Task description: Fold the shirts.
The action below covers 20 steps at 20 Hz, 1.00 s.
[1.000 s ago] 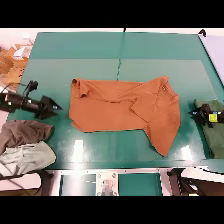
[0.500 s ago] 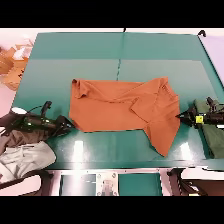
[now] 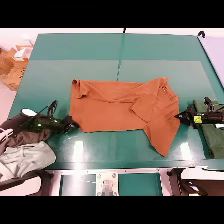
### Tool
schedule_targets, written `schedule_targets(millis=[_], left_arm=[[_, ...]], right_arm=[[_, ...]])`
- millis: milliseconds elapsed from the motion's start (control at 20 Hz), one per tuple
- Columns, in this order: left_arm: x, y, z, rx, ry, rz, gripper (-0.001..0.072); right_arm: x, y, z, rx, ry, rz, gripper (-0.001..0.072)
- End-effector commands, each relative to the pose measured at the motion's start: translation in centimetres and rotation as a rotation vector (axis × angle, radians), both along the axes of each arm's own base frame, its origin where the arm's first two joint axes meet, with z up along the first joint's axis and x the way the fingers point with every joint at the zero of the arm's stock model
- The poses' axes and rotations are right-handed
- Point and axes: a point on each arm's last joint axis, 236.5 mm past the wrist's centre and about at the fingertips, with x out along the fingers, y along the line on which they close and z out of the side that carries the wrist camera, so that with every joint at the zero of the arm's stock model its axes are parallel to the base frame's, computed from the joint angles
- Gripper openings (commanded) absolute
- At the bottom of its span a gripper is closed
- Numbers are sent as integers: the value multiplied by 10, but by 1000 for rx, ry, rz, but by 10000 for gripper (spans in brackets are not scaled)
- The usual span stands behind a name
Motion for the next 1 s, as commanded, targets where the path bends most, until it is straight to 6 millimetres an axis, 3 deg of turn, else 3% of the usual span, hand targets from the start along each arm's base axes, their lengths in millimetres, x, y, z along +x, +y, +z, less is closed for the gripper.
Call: schedule_targets(millis=[0,250,400,500,550,600,650,800,950], left_arm=[[16,9,-5,50,-59,33,45],[-4,-4,14,-10,1,-65,22],[-26,15,23,92,52,-100,21],[-31,25,32,146,30,-114,24],[-28,21,37,129,16,-100,169],[-25,16,40,103,11,-80,517],[-22,11,43,79,5,-71,585],[-15,20,44,91,-21,-64,583],[2,56,46,117,-52,39,583]], right_arm=[[6,1,2,13,-13,-23,254],[8,2,4,20,-20,-32,253],[8,2,4,21,-20,-32,254],[8,1,3,18,-20,-34,254],[8,2,2,21,-17,-35,254],[8,2,1,23,-15,-34,254],[7,3,0,27,-11,-34,254],[6,4,-1,36,-6,-31,253],[6,4,-1,36,-6,-31,254]])
